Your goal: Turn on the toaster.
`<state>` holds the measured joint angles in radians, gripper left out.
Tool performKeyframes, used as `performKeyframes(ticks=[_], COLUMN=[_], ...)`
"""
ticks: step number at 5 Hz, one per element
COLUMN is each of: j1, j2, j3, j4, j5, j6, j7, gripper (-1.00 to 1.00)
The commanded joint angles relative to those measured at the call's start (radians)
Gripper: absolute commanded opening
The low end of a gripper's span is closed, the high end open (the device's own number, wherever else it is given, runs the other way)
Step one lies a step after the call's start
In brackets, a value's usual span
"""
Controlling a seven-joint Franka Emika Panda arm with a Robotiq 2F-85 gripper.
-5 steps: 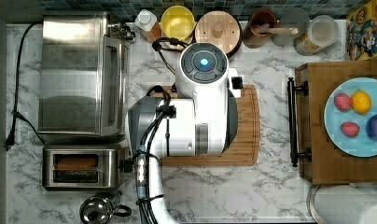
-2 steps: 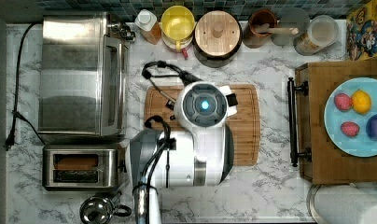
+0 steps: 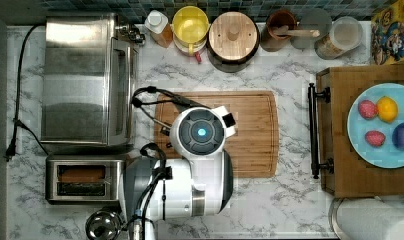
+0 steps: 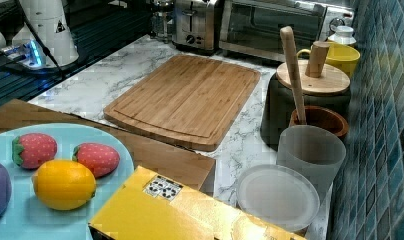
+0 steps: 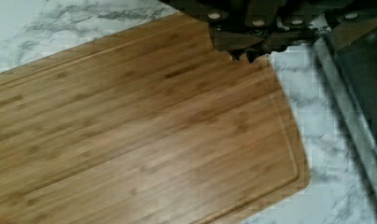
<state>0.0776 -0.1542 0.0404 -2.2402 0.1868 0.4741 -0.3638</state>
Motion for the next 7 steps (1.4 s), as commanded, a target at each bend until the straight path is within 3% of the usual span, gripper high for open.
performKeyframes(ticks=[1,6,7], j1=[0.116,0.208,0.277], j2=[-0.077,-0.176,-0.189], j3=[0.082,0.136,0.082], j4=[-0.15,-0.318,-0.332], j5=[0.086,0.205,0.215], j6=[0.017,0.11,0.143], j7=[-0.128,-0.237,-0.226], gripper=[-1.0,-1.0,-1.0])
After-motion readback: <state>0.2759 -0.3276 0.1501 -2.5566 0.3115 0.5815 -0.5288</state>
